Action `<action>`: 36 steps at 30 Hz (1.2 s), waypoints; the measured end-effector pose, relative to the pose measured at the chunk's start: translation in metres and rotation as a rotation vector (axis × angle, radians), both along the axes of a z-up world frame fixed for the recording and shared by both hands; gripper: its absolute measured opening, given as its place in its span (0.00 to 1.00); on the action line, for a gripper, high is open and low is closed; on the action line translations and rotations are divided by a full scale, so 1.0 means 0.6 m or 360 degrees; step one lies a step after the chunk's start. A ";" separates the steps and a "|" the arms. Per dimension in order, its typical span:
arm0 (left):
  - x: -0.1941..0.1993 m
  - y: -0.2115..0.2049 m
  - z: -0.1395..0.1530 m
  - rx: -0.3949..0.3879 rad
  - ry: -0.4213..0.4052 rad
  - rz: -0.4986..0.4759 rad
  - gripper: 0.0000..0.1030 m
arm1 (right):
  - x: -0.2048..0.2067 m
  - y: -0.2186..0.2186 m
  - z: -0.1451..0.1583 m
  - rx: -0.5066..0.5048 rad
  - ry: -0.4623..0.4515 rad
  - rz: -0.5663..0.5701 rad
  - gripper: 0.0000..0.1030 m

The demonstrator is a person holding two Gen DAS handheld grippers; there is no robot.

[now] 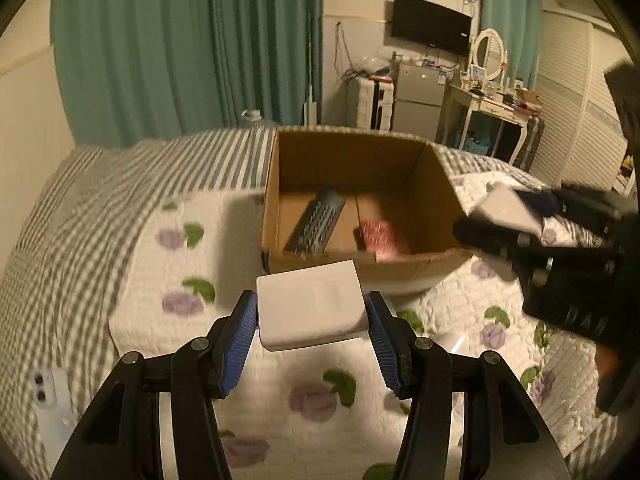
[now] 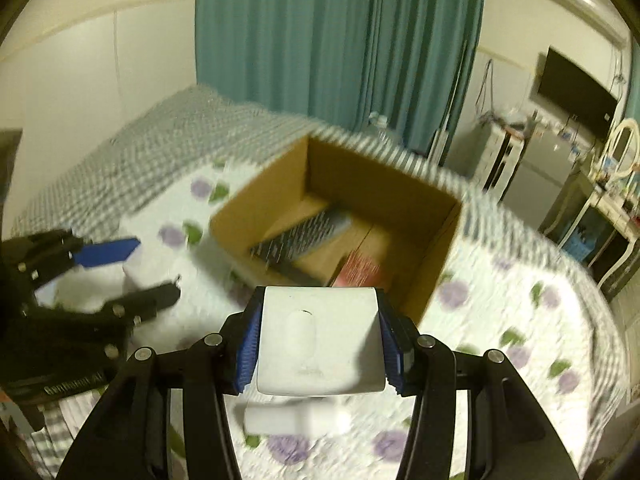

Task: Organize rigid objects
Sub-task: 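Carry both white items over the box and open both tools to drop them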

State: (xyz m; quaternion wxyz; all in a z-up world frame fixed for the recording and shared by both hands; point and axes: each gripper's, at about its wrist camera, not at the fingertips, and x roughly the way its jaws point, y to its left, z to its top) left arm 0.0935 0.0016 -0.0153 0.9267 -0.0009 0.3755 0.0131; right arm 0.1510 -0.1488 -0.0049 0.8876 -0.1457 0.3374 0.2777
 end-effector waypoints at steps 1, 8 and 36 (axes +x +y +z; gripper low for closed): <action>0.013 0.000 0.011 -0.0001 -0.0017 -0.0008 0.54 | 0.009 -0.001 0.017 0.0012 -0.0034 -0.0009 0.49; 0.113 0.003 0.031 -0.0009 -0.0054 -0.0041 0.54 | 0.095 0.013 0.072 0.0087 -0.0155 -0.0028 0.49; 0.265 -0.003 -0.051 0.0026 0.0002 0.0031 0.60 | 0.246 0.000 -0.034 0.0122 -0.0023 -0.0155 0.49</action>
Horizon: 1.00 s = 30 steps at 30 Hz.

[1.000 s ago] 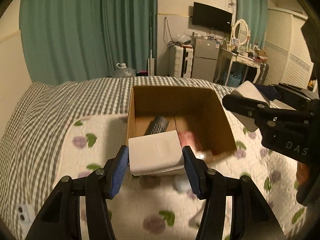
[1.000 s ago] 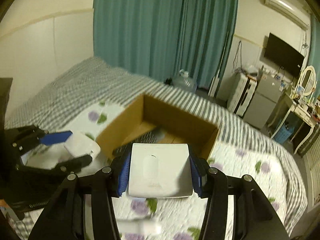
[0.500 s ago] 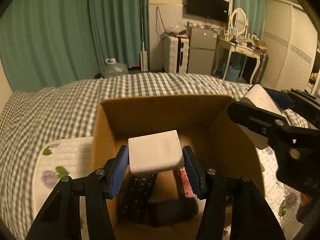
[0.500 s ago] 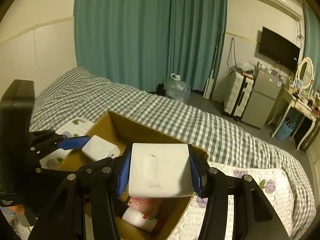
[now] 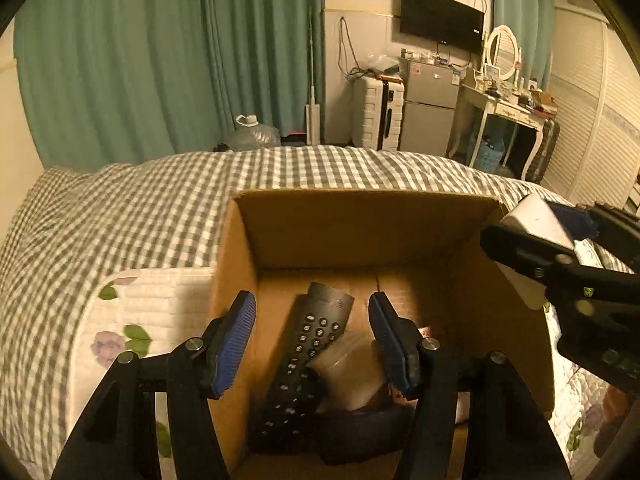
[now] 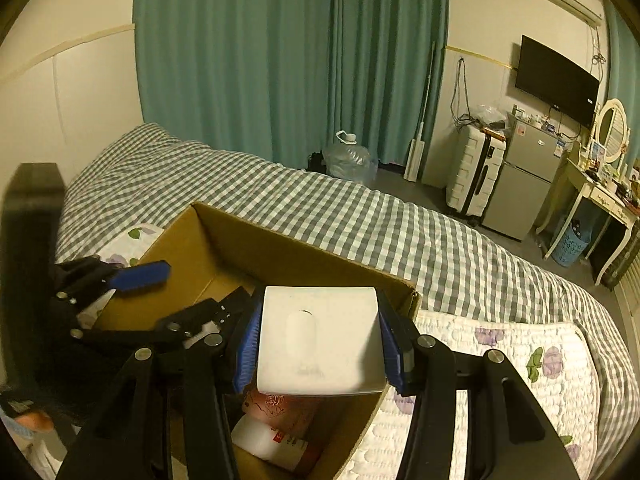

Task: Organize rigid objects
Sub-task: 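Carry both white items over the box and open both tools to drop them, then grasp the white cylindrical thermos with the right tool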

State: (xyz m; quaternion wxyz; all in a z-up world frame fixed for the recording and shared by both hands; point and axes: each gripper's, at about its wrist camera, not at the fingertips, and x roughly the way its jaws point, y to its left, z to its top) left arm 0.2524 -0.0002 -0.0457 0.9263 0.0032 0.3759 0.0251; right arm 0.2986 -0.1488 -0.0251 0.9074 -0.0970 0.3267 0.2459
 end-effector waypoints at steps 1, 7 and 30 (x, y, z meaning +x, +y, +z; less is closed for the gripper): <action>-0.002 0.002 0.002 0.0003 -0.0005 0.0003 0.61 | 0.001 0.001 -0.001 -0.0005 0.0001 -0.0005 0.49; -0.015 -0.001 0.014 0.0066 -0.0030 -0.0026 0.62 | 0.017 0.012 -0.033 -0.0031 0.0040 -0.0023 0.49; -0.226 0.004 0.169 0.0014 -0.0182 -0.0053 0.67 | -0.221 -0.086 0.136 -0.0128 -0.0161 -0.0251 0.83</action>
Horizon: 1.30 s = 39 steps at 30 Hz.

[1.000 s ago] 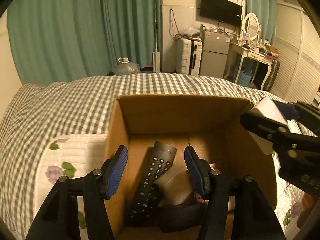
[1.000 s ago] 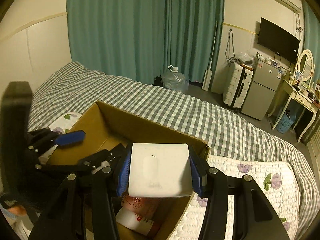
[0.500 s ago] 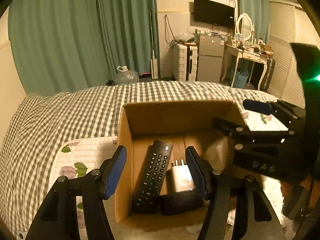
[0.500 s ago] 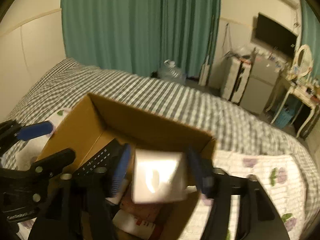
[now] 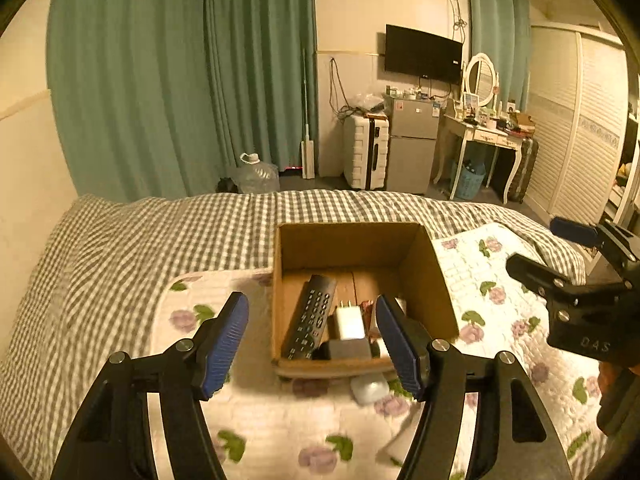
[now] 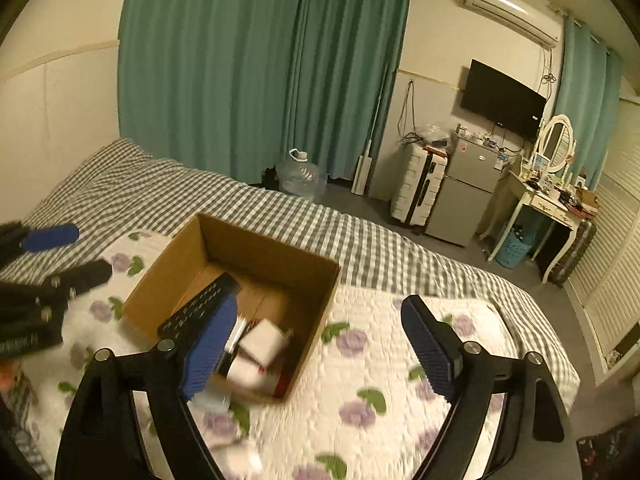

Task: Organize rigid objects
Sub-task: 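Grasp the white cylindrical thermos with the right tool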

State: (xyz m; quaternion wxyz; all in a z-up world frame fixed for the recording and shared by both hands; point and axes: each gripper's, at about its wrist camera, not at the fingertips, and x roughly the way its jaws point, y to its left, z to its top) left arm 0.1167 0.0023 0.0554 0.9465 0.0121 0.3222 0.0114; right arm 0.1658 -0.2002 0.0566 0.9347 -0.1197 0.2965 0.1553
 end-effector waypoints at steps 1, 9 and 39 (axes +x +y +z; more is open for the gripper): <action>-0.018 0.005 0.000 -0.0003 -0.0004 0.0014 0.67 | -0.014 0.000 0.002 -0.0008 0.0009 -0.0006 0.84; -0.087 0.046 -0.067 -0.0034 0.0079 0.0104 0.69 | -0.111 0.016 -0.071 -0.0053 0.0142 -0.0073 0.90; -0.076 0.049 -0.256 0.0034 0.0366 0.0171 0.69 | -0.052 0.055 -0.352 0.0122 0.0671 -0.0265 0.51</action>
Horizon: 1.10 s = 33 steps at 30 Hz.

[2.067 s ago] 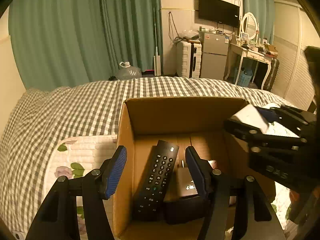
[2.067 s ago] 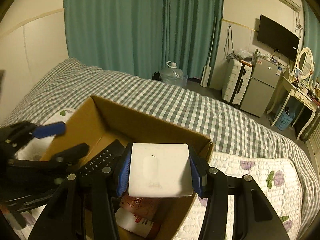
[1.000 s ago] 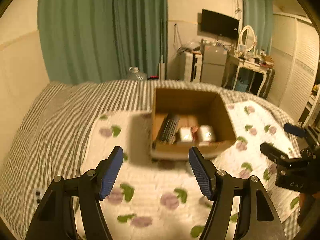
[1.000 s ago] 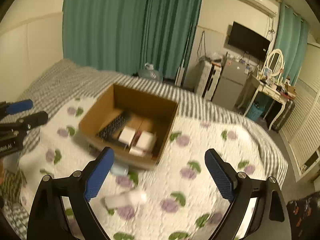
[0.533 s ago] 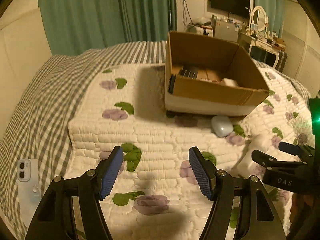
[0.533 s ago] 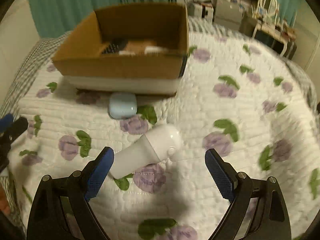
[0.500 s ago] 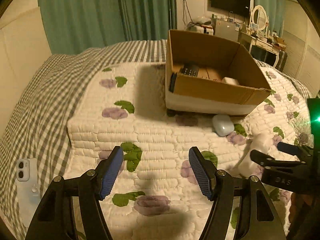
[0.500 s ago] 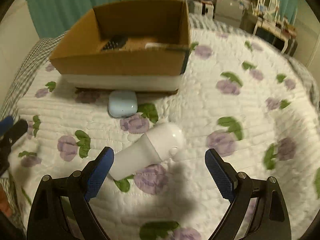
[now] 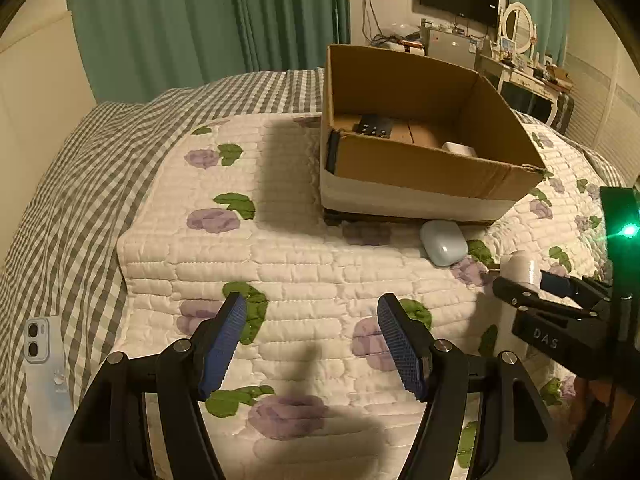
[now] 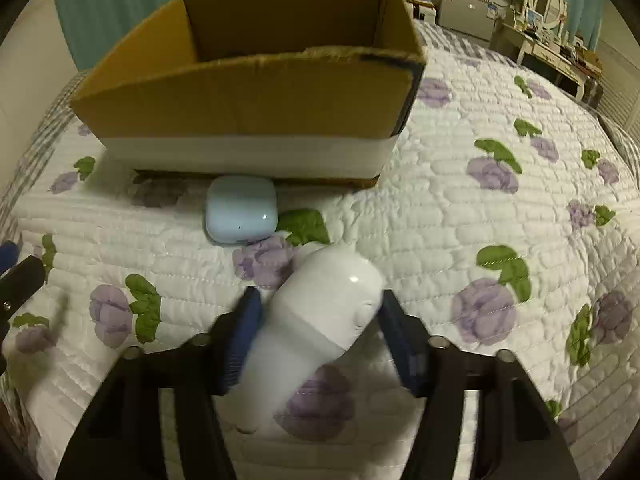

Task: Organize rigid objects
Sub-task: 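Grasp the white cylindrical thermos with the right tool, then grasp the light blue earbud case with the left tool while the right tool holds the thermos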

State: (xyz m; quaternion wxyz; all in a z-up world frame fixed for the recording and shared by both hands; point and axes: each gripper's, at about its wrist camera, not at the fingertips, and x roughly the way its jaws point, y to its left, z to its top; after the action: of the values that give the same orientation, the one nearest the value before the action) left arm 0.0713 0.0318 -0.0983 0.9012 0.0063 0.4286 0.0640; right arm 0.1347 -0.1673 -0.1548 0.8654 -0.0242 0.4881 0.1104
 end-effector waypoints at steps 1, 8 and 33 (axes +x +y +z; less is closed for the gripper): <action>-0.001 -0.006 0.004 0.0001 -0.0004 -0.0007 0.69 | -0.002 -0.006 0.007 0.0001 -0.0018 0.0007 0.51; 0.007 -0.052 0.017 -0.0011 0.0016 -0.0070 0.69 | -0.001 -0.050 0.074 0.0021 -0.0162 0.0039 0.51; 0.191 -0.192 -0.123 0.0015 0.0236 -0.0007 0.68 | 0.115 -0.132 0.046 -0.0063 -0.0096 0.0243 0.51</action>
State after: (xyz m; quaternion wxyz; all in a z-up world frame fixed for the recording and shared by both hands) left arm 0.1858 -0.0837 -0.1718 0.8671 0.0163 0.4938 0.0635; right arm 0.2036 -0.2462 -0.1273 0.8681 -0.0818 0.4607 0.1657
